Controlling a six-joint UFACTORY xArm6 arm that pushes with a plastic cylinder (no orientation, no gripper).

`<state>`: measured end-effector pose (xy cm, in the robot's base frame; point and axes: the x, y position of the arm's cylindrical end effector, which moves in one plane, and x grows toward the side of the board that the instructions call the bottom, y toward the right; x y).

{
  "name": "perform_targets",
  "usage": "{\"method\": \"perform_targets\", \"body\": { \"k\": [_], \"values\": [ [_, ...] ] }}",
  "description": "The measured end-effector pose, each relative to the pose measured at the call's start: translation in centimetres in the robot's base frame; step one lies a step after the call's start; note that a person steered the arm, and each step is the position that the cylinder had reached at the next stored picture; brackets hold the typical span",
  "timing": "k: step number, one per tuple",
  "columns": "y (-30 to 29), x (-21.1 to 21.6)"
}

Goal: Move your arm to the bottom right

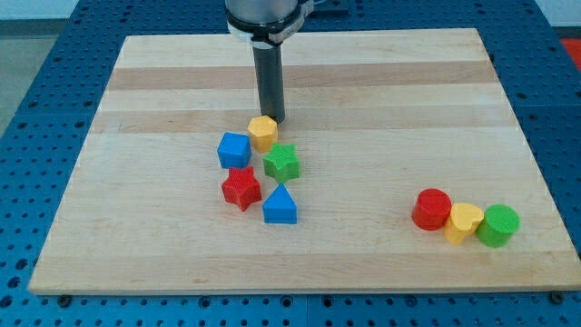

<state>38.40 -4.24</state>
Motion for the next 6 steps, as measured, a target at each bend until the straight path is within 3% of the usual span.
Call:
{"method": "perform_targets", "body": {
  "k": [1,3,5,6],
  "values": [
    [2.4,-1.3],
    [14.0,0.3],
    [25.7,7.0],
    [28.5,11.3]
  ]
}}
